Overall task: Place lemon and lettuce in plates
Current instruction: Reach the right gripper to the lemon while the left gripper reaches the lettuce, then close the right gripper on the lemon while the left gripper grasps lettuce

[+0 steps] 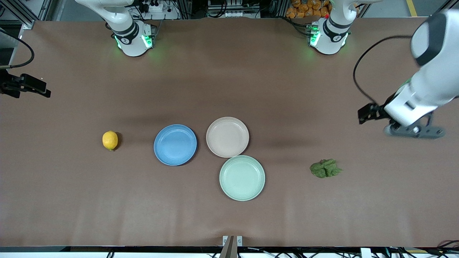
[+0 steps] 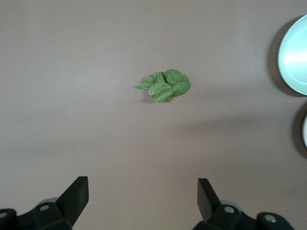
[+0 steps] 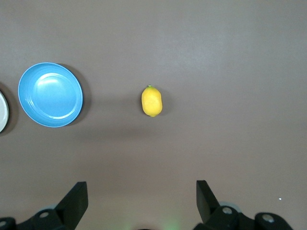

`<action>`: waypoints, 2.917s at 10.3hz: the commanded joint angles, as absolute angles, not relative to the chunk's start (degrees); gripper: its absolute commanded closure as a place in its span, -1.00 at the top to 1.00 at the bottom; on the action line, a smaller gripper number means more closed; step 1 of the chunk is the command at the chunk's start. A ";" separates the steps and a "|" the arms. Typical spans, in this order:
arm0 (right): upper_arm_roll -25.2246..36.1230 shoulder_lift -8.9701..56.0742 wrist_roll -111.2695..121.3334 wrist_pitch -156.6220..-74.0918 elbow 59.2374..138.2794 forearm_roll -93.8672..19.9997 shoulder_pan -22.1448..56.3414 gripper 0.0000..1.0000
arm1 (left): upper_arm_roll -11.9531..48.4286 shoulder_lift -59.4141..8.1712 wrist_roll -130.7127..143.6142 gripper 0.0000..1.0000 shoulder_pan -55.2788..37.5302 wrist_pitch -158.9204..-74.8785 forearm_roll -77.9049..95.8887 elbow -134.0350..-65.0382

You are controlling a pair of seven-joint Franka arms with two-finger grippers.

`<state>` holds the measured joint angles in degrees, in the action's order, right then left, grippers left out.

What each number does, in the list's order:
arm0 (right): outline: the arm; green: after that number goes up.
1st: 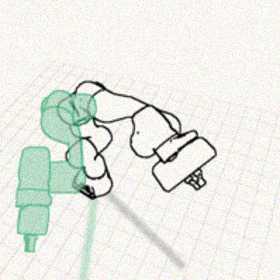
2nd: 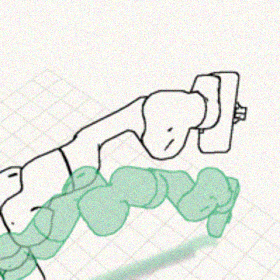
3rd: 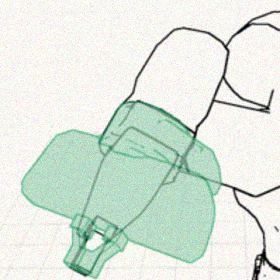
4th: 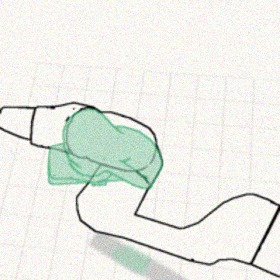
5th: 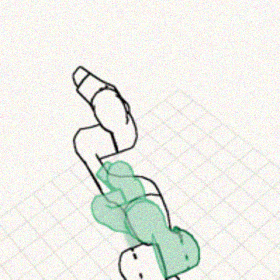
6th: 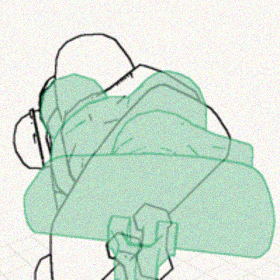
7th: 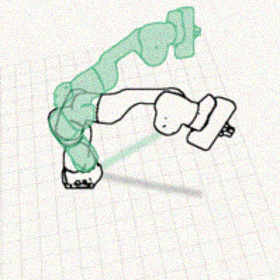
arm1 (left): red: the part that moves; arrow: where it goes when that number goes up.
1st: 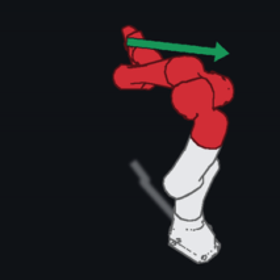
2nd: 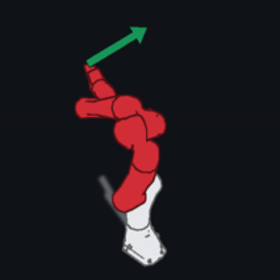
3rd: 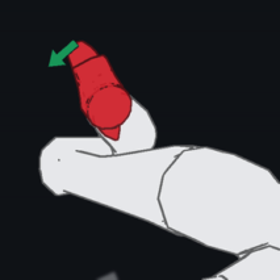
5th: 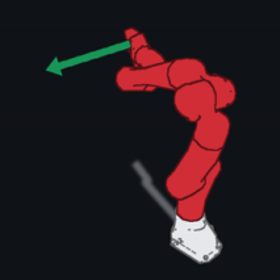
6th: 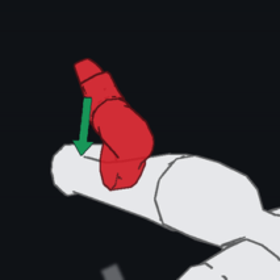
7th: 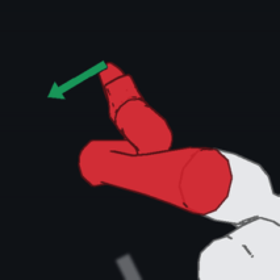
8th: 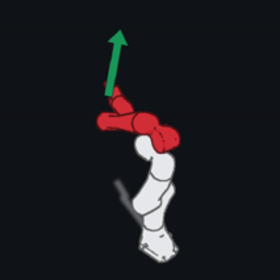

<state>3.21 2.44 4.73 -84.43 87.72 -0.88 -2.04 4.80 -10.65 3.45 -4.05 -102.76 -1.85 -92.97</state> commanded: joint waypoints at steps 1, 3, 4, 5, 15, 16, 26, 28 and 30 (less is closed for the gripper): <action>2.46 3.51 3.34 -83.67 86.92 0.44 -1.59 1.00 | 5.01 -17.10 7.10 1.00 -4.04 -106.16 -3.51 -92.11; 2.37 4.13 3.25 -83.58 87.19 0.44 -0.27 1.00 | 4.92 -21.16 7.38 1.00 -3.26 -110.46 -3.43 -92.02; 2.37 4.39 3.51 -83.67 87.19 0.27 -0.44 1.00 | 4.92 -23.62 7.56 1.00 -2.99 -113.09 -3.43 -92.02; 2.37 5.00 3.78 -83.67 87.19 0.26 -0.44 1.00 | 4.92 -26.43 7.56 1.00 -2.99 -115.73 -3.43 -92.02; 2.55 18.00 3.87 -94.63 88.93 0.79 -1.06 1.00 | 4.57 -43.06 15.90 1.00 -4.48 -129.46 -6.33 -88.77; 2.55 18.71 3.87 -98.57 91.47 0.79 -0.97 1.00 | 4.57 -43.41 17.30 1.00 -5.00 -130.51 -6.33 -88.77; 2.55 25.84 7.47 -136.13 113.63 0.79 -1.23 1.00 | 4.66 -46.05 20.65 1.00 -6.42 -134.99 -6.06 -88.68; 2.55 25.75 7.47 -140.07 116.70 0.79 -1.14 1.00 | 4.66 -46.05 20.65 1.00 -6.50 -135.09 -6.33 -88.77; 2.55 25.75 7.56 -144.66 119.96 0.79 -1.14 1.00 | 4.66 -45.97 20.74 -0.99 -6.68 -135.09 -6.15 -88.77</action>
